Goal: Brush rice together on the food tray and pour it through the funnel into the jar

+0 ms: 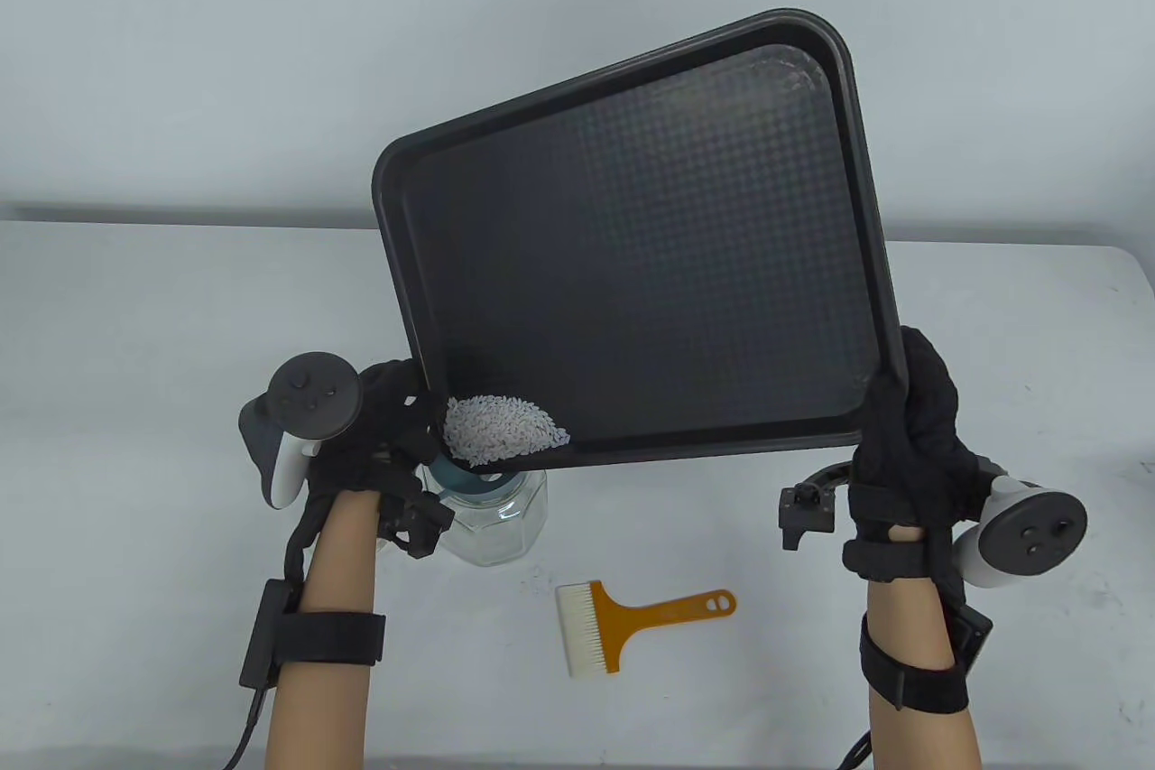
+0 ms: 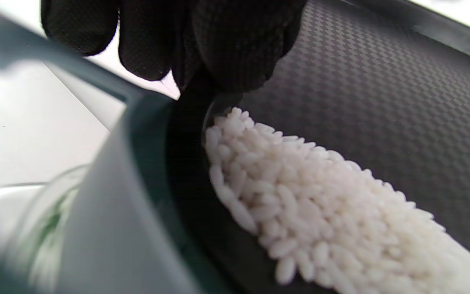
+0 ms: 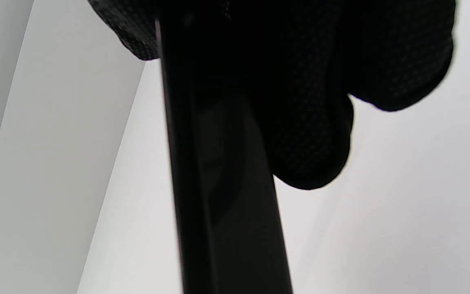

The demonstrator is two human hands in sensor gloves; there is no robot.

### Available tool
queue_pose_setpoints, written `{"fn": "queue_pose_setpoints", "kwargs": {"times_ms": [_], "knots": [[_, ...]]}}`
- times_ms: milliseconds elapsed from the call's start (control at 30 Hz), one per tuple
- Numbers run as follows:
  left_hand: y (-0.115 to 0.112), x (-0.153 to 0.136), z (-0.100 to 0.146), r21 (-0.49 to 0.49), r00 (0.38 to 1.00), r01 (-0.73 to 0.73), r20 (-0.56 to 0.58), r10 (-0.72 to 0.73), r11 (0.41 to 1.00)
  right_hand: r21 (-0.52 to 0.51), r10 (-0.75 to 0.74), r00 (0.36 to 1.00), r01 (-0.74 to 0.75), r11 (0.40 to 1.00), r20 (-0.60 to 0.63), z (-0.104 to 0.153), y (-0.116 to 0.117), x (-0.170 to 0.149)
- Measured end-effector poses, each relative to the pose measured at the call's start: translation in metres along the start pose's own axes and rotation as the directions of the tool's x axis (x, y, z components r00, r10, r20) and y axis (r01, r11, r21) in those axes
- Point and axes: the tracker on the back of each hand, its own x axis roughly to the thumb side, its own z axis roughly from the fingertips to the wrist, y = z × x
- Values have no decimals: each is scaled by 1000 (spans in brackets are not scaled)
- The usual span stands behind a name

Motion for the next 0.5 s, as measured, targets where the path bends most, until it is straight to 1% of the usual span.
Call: {"fn": "queue_pose_setpoints", "kwargs": {"times_ms": [500], "knots": [[0,2,1,12,1000,22,1,-22,1000,19,7,996,-8,1000,84,3,3,23]]}}
